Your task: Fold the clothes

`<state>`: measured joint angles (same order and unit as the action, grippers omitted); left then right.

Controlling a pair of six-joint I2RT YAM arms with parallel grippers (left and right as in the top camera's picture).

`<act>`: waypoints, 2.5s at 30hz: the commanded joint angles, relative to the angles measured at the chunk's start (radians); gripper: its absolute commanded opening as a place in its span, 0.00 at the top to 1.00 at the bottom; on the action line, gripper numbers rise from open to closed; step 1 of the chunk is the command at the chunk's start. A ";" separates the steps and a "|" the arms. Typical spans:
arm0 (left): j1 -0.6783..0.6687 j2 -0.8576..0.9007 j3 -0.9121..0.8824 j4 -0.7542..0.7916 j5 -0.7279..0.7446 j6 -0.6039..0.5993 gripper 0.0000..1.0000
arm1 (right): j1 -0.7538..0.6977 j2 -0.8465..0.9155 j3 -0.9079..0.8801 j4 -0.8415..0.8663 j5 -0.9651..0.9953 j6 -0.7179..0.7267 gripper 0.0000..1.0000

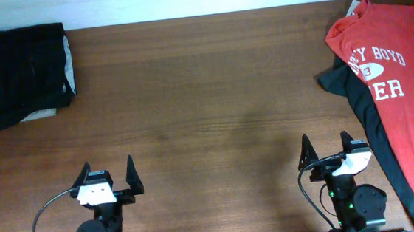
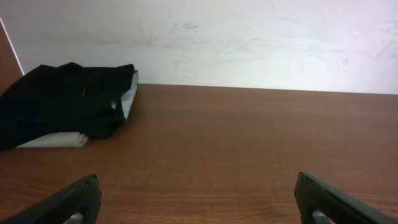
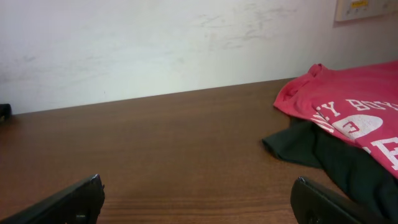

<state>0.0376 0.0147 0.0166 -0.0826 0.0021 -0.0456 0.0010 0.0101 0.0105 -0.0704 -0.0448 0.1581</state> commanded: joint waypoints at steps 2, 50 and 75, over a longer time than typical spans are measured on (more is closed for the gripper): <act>-0.004 -0.009 -0.007 -0.001 -0.007 0.013 0.01 | 0.007 -0.007 -0.005 -0.005 0.005 0.003 0.01; -0.004 -0.008 -0.007 -0.001 -0.007 0.013 0.01 | 0.008 -0.007 -0.005 -0.001 -0.043 0.041 0.01; -0.004 -0.008 -0.007 -0.001 -0.007 0.013 0.01 | 0.003 0.871 0.893 -0.197 0.044 0.124 0.01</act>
<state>0.0376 0.0132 0.0170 -0.0811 -0.0006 -0.0456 0.0010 0.6735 0.7040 -0.1886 -0.1326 0.4026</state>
